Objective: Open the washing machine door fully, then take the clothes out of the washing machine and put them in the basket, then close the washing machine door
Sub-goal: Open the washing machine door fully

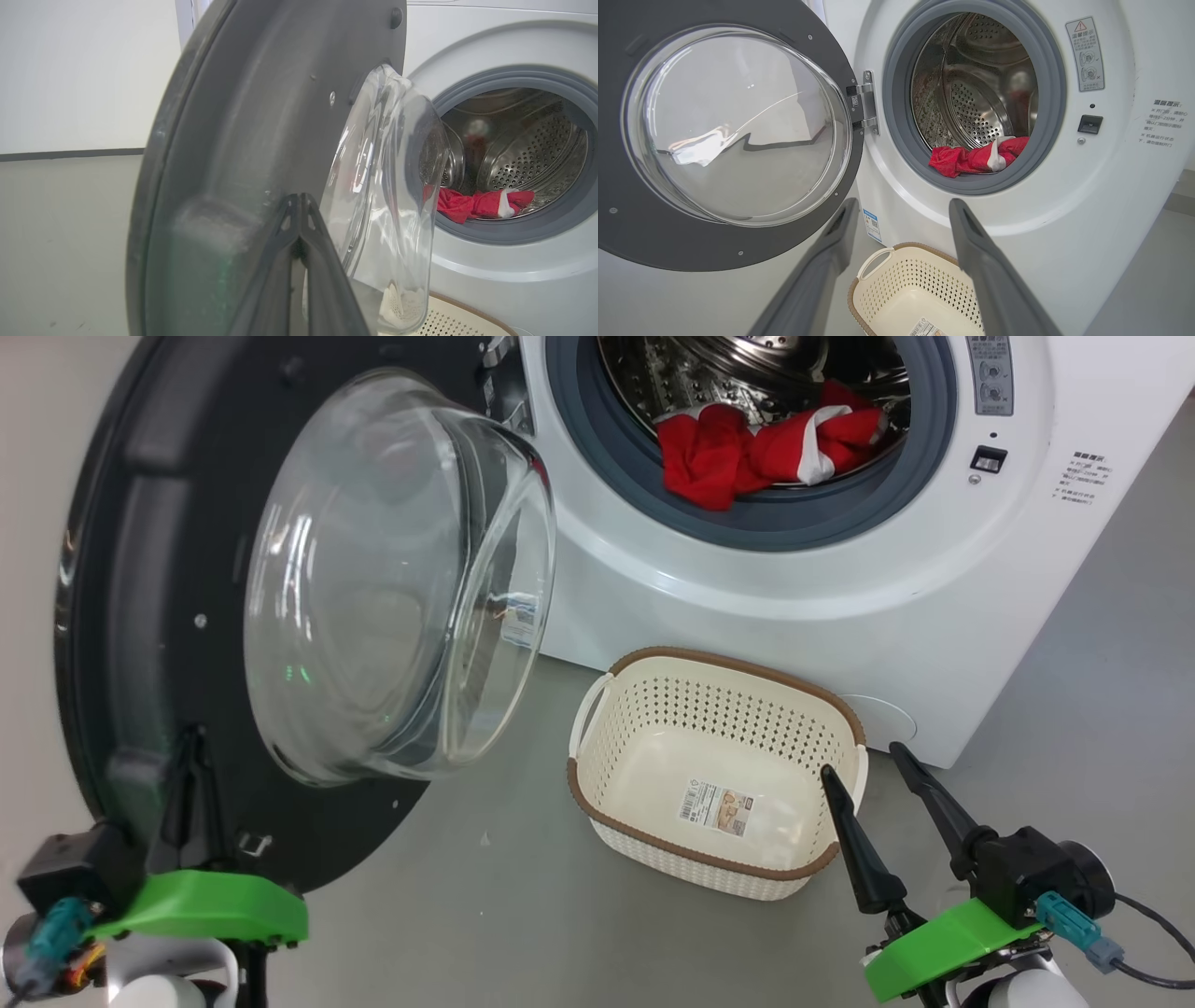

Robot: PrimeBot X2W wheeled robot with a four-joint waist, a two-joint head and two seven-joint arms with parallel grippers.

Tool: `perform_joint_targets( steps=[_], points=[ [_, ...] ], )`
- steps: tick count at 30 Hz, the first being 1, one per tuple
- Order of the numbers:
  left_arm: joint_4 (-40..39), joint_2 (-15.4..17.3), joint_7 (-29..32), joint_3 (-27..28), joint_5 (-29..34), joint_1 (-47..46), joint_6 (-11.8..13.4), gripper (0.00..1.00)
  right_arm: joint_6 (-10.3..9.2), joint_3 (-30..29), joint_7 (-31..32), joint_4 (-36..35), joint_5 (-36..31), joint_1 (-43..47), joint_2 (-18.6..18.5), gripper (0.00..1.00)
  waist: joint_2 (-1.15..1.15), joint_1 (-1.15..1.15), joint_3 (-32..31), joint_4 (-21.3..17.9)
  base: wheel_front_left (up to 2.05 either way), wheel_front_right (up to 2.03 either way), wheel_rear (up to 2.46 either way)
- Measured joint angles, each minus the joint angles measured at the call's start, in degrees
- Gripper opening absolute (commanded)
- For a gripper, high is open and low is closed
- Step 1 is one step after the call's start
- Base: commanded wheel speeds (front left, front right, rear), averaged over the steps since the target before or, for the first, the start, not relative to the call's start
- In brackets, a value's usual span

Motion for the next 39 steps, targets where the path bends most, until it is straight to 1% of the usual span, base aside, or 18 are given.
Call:
perform_joint_targets(
  steps=[3,8,16,18,20,26,32,36,39],
  points=[
    [1.26,-0.57,-0.4,1.8,-2.46,-0.57,-1.6,0.0,0.0,-0.04,0.42,-0.11,-0.02,-0.31,-0.01,1.0,0.0,0.0,0.27,-0.12,0.0,0.0,0.0],
    [4.77,-0.73,-0.83,3.74,-3.03,-2.25,-3.54,0.0,0.0,-0.23,0.49,-0.33,-0.12,-0.37,-0.03,1.0,0.0,0.0,0.66,-0.3,0.0,0.0,0.0],
    [11.02,-0.9,-0.92,6.37,-3.22,-5.75,-5.64,0.0,0.0,-0.34,1.42,-0.94,-0.99,-0.42,-0.05,1.0,0.0,0.0,1.55,-0.68,0.0,0.0,0.0],
    [11.63,-0.99,-0.94,6.73,-2.92,-6.1,-5.75,0.0,0.0,-0.35,1.43,-1.03,-1.0,-0.46,-0.05,1.0,0.0,0.0,1.65,-0.77,0.0,0.0,0.0],
    [12.73,-1.15,-1.01,7.73,-2.47,-6.89,-6.47,0.0,0.0,-0.41,1.51,-1.26,-1.07,-0.52,-0.07,1.0,0.0,0.0,1.84,-0.92,0.0,0.0,0.0],
    [15.21,-2.04,-1.09,11.0,-0.82,-8.88,-7.64,0.0,0.0,-0.93,2.24,-2.31,-1.81,-0.53,-0.07,1.0,0.0,0.0,2.79,-1.33,0.0,0.0,0.0],
    [18.75,-2.83,-1.16,14.41,1.47,-11.45,-9.59,0.0,0.0,-1.14,3.28,-3.52,-2.72,-0.55,-0.08,1.0,0.0,0.0,4.24,-1.56,0.0,0.0,0.0],
    [21.65,-3.74,-1.32,17.19,2.65,-13.59,-10.68,0.0,0.0,-1.14,3.94,-4.09,-3.8,-0.68,-0.09,1.0,0.0,0.0,5.24,-1.71,0.0,0.0,0.0],
    [23.82,-4.38,-1.32,20.09,4.68,-15.01,-11.68,0.0,0.0,-1.11,4.44,-4.71,-4.35,-0.71,-0.1,1.0,0.0,0.0,5.75,-2.09,0.0,0.0,0.0]
  ],
)
